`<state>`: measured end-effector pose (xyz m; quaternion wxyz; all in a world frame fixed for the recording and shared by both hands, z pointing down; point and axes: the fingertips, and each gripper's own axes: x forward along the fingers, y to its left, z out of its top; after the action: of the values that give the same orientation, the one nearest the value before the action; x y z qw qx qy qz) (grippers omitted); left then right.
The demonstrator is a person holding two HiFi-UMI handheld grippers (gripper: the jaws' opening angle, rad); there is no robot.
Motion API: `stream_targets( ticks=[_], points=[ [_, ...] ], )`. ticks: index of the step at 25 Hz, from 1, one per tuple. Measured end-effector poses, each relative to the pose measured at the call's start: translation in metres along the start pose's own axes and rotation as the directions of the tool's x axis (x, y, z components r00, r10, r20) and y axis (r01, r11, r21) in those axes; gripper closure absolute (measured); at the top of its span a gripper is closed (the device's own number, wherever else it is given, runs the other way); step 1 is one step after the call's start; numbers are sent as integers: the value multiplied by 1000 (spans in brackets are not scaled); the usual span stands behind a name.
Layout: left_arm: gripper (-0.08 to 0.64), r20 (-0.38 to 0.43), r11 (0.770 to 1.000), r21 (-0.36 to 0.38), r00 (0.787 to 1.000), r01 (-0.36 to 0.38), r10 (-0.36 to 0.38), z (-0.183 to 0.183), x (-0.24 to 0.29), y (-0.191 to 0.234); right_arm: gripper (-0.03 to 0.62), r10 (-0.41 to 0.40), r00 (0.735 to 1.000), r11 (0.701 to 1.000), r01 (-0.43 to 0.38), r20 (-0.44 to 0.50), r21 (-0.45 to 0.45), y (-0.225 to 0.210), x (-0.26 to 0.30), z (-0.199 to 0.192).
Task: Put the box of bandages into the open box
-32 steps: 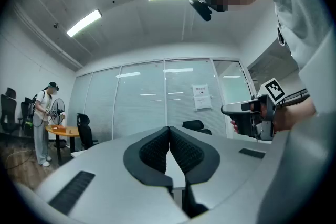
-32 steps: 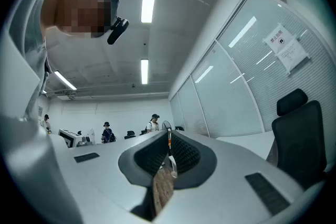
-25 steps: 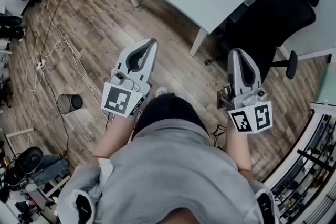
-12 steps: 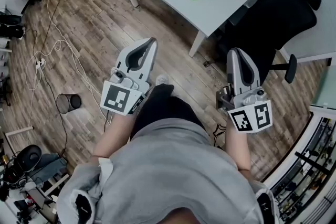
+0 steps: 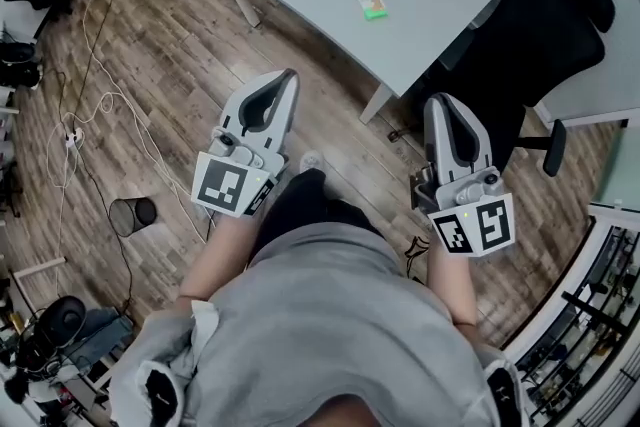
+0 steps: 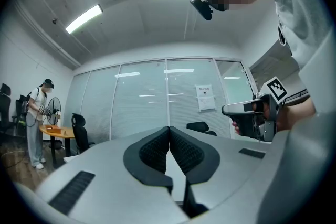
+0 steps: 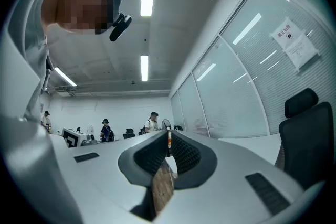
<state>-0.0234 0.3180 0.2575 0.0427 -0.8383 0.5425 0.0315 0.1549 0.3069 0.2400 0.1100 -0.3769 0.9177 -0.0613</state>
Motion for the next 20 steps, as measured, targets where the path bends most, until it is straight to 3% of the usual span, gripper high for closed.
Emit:
stream_targets(
  ticks=[13, 20],
  points=[
    [540, 0, 991, 4, 991, 132, -132, -17, 104, 129, 538, -116, 993, 993, 116, 20, 27, -42, 146, -17],
    [540, -40, 991, -33, 991, 128, -129, -42, 137, 183, 538, -136, 990, 990, 137, -47, 26, -63, 200, -42]
  ],
)
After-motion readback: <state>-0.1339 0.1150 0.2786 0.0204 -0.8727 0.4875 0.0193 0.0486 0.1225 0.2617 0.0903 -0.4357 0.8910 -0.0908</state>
